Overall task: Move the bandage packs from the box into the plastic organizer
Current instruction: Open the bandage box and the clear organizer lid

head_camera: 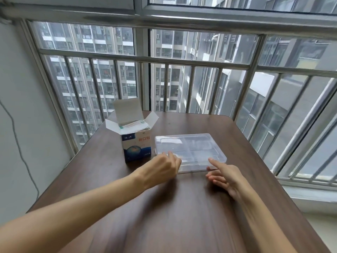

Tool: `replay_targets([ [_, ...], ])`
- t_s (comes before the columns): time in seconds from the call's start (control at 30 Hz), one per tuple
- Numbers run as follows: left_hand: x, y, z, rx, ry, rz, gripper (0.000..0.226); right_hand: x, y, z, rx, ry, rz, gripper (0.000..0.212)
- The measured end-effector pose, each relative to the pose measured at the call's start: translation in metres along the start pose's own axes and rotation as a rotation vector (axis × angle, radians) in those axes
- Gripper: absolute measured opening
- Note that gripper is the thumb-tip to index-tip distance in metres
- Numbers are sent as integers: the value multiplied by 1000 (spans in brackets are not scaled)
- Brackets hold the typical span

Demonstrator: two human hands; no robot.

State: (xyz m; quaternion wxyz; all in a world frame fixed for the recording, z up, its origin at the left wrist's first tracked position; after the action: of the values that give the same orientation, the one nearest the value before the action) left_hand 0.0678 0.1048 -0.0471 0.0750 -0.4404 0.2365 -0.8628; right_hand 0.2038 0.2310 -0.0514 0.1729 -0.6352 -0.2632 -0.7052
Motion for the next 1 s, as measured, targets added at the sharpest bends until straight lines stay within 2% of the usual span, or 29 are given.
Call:
replay_targets([
  [0.1,4,1,-7,-8,97,66,17,0,2,0,-41,-45,26,31],
  [0.2,6,18,-18,-88,359,276,12,-1,5,-2,-9,11,40,32],
  [0.27,9,32,-21,-76,566,455,31,-2,5,-3,3,42,65,31],
  [0.37,9,46,-23,64,814,675,53,-2,6,-4,-16,-19,90,27],
  [0.47,10,44,-23,158,987,735,73,0,10,-2,-49,-183,132,24],
  [0.53,11,39,-18,138,1021,724,90,7,13,-2,-77,-223,192,24],
  [0.6,12,34,-13,97,1052,786,98,18,14,-3,-85,-222,276,24],
  [0.7,18,33,-11,-48,1141,998,88,44,4,-6,-77,-161,434,26],
  [0.77,23,32,-12,-133,1146,1101,73,61,-11,-12,-85,-78,538,32],
  [0.83,24,32,-17,-101,1132,1154,66,70,-31,-22,-77,59,624,38],
  [0.87,23,33,-22,-36,1130,1167,64,70,-44,-26,-78,208,659,40],
  [0.93,18,36,-29,146,1108,1178,54,59,-70,-31,-39,677,663,43],
  [1.0,18,37,-31,271,1080,1191,43,38,-87,-34,104,1030,525,46],
])
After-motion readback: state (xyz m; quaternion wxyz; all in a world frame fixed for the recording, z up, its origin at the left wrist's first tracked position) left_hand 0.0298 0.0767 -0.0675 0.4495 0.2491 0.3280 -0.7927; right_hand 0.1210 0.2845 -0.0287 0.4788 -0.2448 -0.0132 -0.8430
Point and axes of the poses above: each hand's wrist, its own y-axis away from the middle knuckle, its own z-axis out of the back of the hand, x = y × z, the point moved 3 cm from there along -y, towards the middle knuckle, and after that the axes turned 15 degrees about z, right-handed, at the moved point
